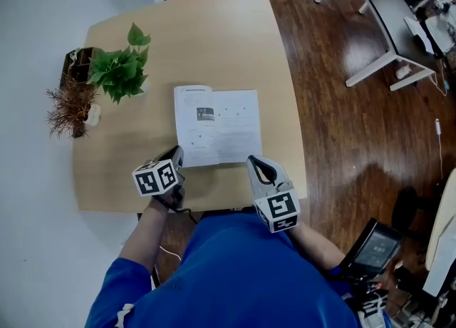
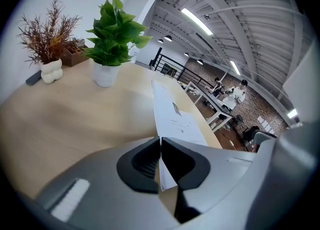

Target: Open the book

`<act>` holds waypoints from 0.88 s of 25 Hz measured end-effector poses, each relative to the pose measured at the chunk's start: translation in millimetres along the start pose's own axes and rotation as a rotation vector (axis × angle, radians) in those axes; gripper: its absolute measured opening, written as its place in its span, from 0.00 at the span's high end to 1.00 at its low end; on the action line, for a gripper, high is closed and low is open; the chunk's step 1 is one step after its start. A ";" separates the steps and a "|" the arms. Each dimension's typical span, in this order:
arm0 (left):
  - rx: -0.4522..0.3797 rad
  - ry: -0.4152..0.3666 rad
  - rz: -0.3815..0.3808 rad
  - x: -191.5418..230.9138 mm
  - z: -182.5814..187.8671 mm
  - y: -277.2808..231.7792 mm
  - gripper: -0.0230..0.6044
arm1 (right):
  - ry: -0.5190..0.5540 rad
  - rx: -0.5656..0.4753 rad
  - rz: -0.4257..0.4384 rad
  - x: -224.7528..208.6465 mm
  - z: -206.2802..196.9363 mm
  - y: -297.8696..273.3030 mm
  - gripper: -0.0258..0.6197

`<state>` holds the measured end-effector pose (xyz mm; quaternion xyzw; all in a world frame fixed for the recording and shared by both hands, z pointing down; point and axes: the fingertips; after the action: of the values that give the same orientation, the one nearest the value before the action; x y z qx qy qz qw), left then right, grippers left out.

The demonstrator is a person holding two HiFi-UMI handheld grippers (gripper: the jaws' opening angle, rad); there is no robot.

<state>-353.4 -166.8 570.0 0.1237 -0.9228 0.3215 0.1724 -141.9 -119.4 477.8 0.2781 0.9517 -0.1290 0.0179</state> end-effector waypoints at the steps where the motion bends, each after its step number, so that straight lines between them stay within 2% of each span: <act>1: 0.002 0.000 0.004 4.2 -0.7 0.5 0.93 | 0.002 0.000 -0.001 1.7 0.1 -0.9 0.96; 12: 0.030 0.022 0.031 42.7 -14.6 4.2 0.93 | 0.013 0.015 -0.003 22.8 -3.3 -11.7 0.96; 22: 0.055 0.017 0.040 58.5 -21.2 0.3 0.93 | 0.022 0.042 0.007 30.4 -5.1 -22.8 0.96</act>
<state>-401.7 -160.0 608.7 0.1072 -0.9144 0.3512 0.1702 -179.6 -120.6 484.8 0.2833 0.9479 -0.1459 0.0023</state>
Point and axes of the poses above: the fingertips, and each gripper's own axes: y backward along the fingers, x to its left, z out of its top, and after that the axes turned 13 degrees about -x, right-handed
